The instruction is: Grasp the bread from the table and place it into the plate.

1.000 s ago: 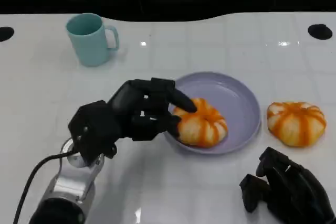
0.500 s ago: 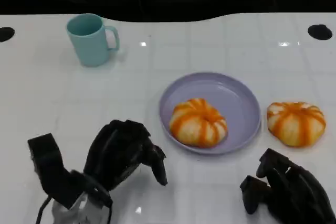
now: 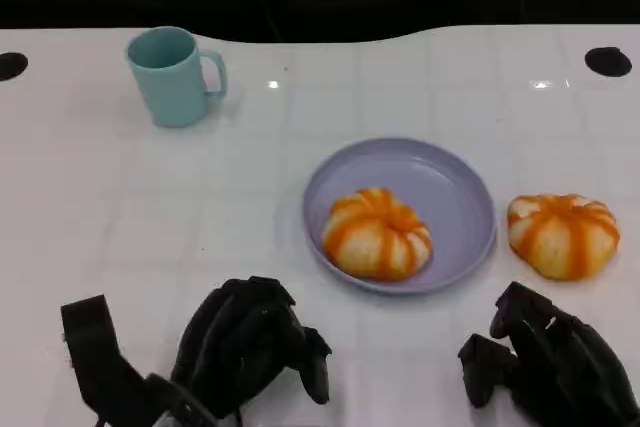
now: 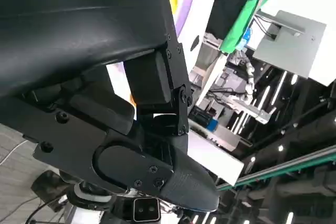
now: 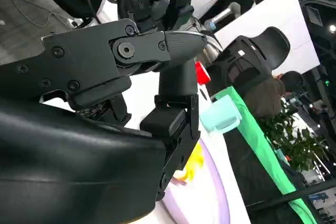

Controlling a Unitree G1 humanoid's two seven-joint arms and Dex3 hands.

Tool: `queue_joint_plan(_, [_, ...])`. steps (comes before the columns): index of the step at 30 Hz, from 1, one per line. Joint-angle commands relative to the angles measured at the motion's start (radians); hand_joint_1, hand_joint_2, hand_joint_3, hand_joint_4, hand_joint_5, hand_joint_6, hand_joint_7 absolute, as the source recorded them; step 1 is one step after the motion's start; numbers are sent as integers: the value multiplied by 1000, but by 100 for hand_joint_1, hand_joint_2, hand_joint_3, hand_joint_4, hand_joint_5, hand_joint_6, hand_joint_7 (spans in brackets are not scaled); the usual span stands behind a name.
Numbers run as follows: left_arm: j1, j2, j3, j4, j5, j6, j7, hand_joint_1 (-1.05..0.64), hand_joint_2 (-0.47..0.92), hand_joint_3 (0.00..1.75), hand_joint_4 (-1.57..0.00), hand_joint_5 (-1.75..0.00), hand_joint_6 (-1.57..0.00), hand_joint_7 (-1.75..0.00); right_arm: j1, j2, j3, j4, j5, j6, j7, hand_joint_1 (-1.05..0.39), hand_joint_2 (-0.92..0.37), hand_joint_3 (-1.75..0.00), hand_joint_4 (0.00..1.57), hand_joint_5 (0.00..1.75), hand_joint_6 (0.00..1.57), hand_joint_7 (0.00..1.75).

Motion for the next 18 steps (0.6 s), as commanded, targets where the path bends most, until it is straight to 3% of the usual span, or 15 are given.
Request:
queue_joint_plan(1, [10, 12, 12, 1, -1, 8, -24, -105, 76, 1, -157, -89, -157, -58, 0, -10, -8, 22, 9, -20, 11, -58, -92, -20, 77, 173, 69, 145])
queue_joint_plan(18, [-27, 26, 72, 61, -12, 36, -88, -105, 72, 0, -157, -85, -157, -50, -29, -3, -7, 77, 3, -46, 21, -56, -92, -22, 77, 172, 69, 144])
